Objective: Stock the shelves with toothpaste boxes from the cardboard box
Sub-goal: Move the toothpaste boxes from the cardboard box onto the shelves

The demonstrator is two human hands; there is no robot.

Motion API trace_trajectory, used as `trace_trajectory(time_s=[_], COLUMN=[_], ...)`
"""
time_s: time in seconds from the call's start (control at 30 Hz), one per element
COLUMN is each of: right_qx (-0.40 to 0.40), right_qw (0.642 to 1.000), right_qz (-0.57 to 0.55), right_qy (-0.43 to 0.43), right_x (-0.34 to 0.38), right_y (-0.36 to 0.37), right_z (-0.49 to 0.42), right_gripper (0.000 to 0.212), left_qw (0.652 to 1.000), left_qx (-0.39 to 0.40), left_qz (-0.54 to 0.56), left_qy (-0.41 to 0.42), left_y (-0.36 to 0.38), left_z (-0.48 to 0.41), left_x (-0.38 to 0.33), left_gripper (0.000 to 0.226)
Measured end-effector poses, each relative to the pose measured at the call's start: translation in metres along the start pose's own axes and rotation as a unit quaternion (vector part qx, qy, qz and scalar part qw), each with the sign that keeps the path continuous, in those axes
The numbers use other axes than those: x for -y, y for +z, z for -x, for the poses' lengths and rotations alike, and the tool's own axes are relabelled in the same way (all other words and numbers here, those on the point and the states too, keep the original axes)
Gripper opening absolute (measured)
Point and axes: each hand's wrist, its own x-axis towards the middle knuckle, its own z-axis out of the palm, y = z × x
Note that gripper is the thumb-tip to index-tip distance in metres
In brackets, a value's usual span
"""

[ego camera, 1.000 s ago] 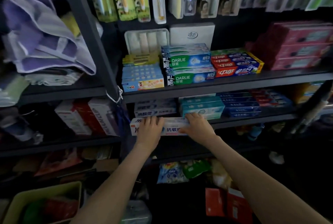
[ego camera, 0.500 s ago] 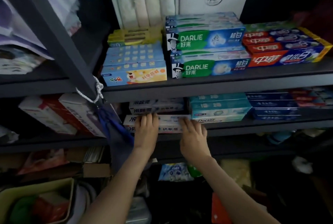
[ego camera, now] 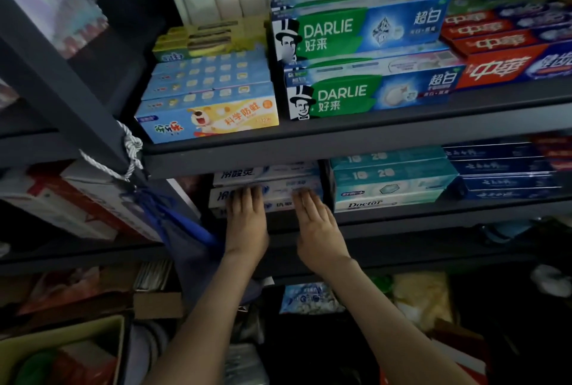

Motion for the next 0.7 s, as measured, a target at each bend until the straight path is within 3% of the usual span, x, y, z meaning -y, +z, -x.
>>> trace_trajectory(time_s=[0.17,0.3,0.43,0.57,0.7], right_qx=[-0.019,-0.086,-0.121,-0.11,-0.059], right_qw=[0.998,0.99,0.983,0.974,0.929], right_qz=[-0.051,-0.097,-0.135,-0.127,-0.161], right_qy=[-0.008,-0.055,-0.011,0.151,0.328], right_x=[-0.006,-0.022,-0.062,-0.109,-0.153], right_y=[-0.004,0.001,0.031,0.067,0.109], right_z=[0.007,0.049,0.138,0.249,0.362], right_gripper=[0.078,0.068,0.062,0.066,0.07], left_qw=[1.0,0.989,0.97,0.943,0.895], left_qx=[0.01,-0.112,-0.155,-0.028,0.144], left_qz=[0.0,0.089,0.136,0.188,0.175], left_qy=[0.023,0.02,0.132,0.274,0.385], left_y=[-0.009,-0.012,0.013,0.046,0.085], left_z=[0.001,0.034,0.089,0.163,0.247], left_x=[-0.011,-0.043,-0.091,-0.167,-0.26], left_gripper=[0.075,0.069,0.058,0.05,0.045])
